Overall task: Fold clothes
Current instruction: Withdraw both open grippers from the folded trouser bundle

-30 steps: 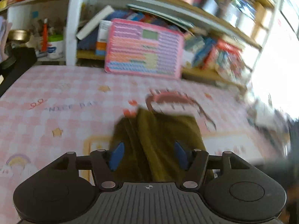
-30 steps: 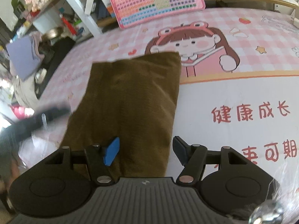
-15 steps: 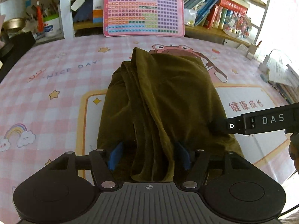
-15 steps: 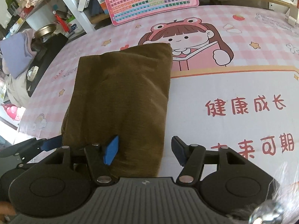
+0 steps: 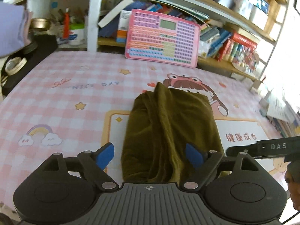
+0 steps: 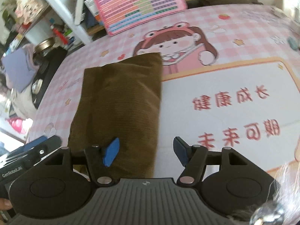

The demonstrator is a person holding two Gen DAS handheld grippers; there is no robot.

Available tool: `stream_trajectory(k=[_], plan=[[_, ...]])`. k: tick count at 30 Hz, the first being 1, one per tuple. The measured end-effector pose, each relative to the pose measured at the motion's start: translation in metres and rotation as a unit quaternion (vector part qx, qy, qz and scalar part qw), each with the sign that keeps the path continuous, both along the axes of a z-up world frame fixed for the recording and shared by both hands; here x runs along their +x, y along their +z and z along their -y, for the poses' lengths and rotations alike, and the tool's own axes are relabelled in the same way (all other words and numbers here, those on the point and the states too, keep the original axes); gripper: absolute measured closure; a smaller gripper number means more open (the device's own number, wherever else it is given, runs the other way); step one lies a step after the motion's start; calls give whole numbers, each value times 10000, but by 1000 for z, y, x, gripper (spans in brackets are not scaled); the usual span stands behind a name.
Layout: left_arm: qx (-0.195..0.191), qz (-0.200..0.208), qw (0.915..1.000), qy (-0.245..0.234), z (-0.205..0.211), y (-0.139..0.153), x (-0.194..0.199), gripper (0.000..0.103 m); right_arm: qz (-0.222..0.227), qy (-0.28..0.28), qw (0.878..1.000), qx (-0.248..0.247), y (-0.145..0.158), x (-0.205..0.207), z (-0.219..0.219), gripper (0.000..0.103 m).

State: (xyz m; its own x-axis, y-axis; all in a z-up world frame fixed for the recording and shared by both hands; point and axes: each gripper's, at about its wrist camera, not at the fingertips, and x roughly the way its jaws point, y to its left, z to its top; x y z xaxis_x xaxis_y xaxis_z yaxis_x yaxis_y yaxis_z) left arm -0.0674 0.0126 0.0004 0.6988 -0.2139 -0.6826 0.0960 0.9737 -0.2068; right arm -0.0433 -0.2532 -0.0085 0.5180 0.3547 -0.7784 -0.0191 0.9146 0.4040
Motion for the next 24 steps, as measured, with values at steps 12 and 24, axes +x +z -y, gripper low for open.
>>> stream_trajectory(k=[12, 24], plan=[[-30, -431, 9986, 297, 38, -4, -25, 14, -249, 599, 9979, -52, -10, -17, 9, 31], [179, -582, 9972, 432, 48, 1, -45, 9, -457, 698, 9965, 8, -19, -29, 15, 16]])
